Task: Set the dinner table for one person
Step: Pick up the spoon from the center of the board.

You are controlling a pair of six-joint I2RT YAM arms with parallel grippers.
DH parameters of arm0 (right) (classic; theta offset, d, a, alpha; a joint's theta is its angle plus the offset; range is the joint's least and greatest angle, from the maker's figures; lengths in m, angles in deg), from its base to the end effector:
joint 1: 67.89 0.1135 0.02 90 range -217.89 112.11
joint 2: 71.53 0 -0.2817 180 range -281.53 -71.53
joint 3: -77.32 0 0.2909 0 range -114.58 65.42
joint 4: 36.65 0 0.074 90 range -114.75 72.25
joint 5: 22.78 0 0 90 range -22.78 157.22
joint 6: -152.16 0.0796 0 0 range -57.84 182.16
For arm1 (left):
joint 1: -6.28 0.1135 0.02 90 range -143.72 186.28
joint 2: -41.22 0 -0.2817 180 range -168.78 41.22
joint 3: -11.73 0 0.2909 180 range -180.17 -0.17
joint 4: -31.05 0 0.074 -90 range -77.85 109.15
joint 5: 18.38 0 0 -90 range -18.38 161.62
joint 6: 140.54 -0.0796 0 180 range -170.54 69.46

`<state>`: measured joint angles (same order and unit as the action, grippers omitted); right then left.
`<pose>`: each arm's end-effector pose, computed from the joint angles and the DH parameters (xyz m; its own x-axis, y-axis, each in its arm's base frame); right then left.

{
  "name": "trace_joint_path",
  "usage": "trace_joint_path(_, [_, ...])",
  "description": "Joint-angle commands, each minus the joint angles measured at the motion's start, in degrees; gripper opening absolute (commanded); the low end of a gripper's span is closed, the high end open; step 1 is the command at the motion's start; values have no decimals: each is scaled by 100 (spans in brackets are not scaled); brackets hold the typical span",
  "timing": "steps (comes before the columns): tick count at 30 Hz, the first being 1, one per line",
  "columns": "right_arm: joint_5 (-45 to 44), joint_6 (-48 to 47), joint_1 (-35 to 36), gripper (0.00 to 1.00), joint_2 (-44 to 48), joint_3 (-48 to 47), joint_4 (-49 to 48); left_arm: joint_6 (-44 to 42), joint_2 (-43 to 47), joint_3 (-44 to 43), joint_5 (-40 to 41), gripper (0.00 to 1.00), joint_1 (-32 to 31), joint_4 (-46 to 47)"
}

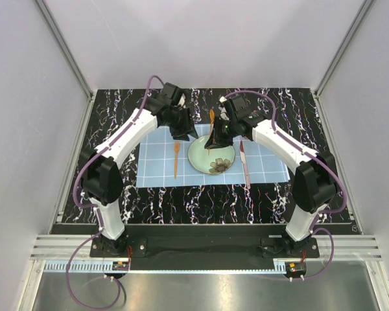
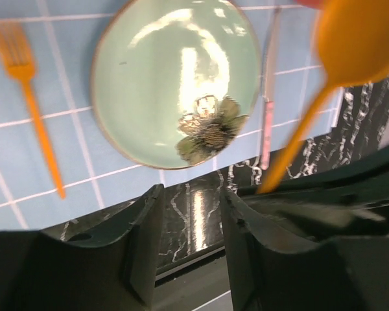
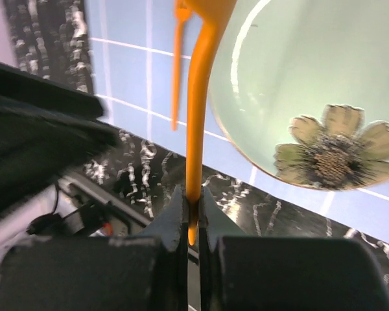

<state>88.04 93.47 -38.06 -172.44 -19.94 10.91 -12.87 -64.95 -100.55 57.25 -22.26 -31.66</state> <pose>0.3820 0.2517 0.2559 -0.9197 0.0326 -0.3913 -0.2109 0.7996 0.5623 0.4042 -0.2423 0.2889 -0.9367 -0.1644 -0.3091 0.0132 0.8657 -0.5004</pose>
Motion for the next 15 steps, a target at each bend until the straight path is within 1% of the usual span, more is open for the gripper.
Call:
trace_joint_path(1, [-815,-292,-38,0,352,-288,782,-66,579,359,118,44,409,-26])
trace_joint_path(7, [-1596,-222,-178,0,756,45,1512,-400,1053,957,312,44,867,-96])
trace_joint_path(12, [-1897,-29,-643,0,967,590,1944,-594,1344,1301,339,44,1104,-158])
trace_joint_path(15, [-1941,86,-846,0,915,801,2199,-664,1415,1310,295,44,1192,-210])
